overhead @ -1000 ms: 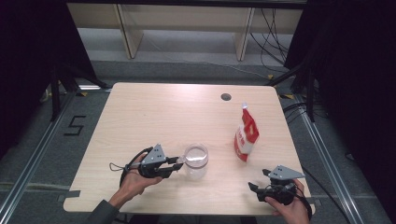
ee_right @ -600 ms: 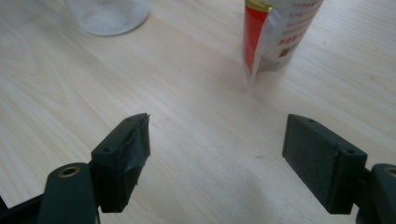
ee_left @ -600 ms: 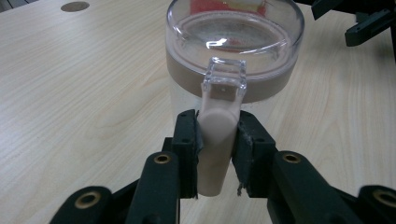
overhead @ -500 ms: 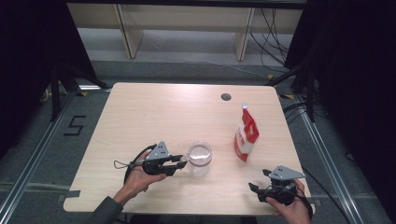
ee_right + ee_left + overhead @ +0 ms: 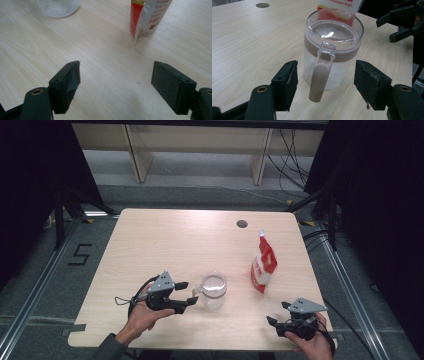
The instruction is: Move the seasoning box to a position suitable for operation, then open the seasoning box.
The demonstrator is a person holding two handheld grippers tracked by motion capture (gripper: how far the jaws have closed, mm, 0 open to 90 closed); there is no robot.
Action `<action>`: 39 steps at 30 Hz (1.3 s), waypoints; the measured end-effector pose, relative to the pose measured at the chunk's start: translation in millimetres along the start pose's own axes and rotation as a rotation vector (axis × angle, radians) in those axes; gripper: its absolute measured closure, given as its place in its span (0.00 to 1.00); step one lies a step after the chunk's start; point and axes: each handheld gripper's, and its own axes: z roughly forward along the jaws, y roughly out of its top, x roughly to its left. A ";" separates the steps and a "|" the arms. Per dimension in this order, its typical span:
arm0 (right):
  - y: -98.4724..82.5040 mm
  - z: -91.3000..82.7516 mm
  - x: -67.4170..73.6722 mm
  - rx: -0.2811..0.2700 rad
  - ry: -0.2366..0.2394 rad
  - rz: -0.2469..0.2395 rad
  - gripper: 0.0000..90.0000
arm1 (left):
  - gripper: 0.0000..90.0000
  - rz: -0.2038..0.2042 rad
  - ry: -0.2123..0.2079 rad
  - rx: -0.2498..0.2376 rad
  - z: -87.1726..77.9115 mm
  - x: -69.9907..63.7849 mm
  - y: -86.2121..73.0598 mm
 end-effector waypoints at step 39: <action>-1.5 -2.0 3.0 0.002 -0.006 0.005 0.27 | 0.96 0.015 0.045 -0.065 8.6 -6.6 19.6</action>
